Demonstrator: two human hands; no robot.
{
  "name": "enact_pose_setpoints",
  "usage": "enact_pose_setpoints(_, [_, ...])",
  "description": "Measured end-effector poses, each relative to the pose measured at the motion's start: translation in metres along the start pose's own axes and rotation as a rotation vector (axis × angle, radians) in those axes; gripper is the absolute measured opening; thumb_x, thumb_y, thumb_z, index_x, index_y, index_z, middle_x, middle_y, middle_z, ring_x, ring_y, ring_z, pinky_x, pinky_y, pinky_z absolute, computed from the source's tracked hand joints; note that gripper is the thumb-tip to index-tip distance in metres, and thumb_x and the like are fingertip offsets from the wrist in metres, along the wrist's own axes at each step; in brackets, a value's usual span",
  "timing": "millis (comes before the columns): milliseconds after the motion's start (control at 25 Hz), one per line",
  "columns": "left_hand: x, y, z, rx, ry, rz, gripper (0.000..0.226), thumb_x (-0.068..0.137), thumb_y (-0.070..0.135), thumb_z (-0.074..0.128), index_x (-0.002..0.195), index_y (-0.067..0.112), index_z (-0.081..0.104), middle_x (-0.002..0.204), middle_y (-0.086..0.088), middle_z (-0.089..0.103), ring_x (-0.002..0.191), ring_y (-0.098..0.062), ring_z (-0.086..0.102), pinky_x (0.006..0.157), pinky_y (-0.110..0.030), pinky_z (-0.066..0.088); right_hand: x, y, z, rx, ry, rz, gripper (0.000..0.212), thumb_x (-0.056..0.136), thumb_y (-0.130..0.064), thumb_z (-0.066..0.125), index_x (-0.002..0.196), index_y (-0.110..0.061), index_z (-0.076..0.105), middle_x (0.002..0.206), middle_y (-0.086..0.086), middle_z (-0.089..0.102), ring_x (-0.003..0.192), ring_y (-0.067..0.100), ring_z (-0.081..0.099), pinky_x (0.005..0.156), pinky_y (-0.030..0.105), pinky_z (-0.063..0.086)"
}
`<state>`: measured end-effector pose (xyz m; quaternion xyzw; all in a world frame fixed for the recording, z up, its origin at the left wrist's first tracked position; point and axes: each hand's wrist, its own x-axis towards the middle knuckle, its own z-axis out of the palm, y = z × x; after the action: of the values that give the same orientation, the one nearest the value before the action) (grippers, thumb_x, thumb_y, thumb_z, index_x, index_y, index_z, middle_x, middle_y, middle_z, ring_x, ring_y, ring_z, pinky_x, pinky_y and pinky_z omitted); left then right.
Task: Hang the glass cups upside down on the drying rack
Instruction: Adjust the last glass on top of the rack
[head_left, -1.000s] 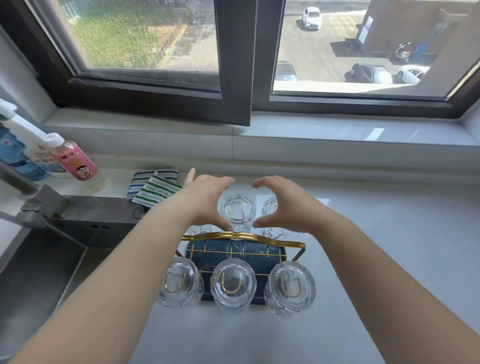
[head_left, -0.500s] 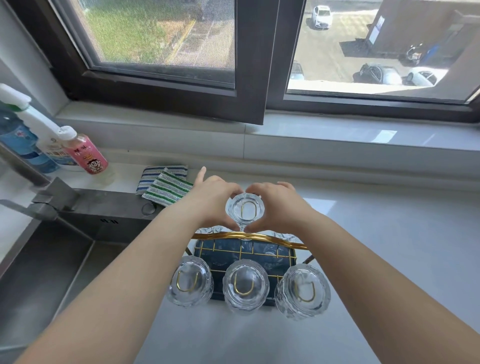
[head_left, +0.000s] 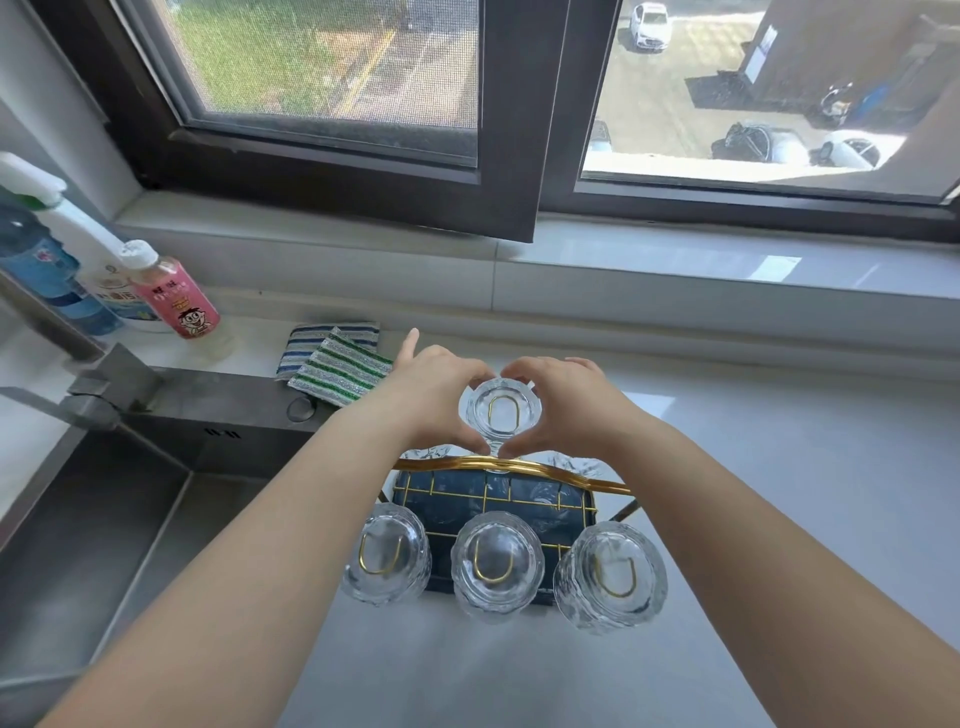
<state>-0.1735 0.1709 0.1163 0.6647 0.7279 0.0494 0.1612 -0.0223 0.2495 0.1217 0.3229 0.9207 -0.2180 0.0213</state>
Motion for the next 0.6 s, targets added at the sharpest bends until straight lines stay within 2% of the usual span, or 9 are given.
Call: enact_pose_setpoints(600, [-0.0006, -0.0027, 0.0035, -0.039, 0.007, -0.016, 0.068, 0.063, 0.051, 0.074, 0.123, 0.034, 0.047, 0.118, 0.005, 0.060, 0.123, -0.021, 0.039, 0.110, -0.051, -0.013, -0.0008, 0.0015, 0.0013, 0.010, 0.012, -0.011, 0.085, 0.056, -0.053, 0.079, 0.127, -0.021, 0.044, 0.130, -0.001, 0.057, 0.117, 0.020, 0.051, 0.107, 0.038, 0.021])
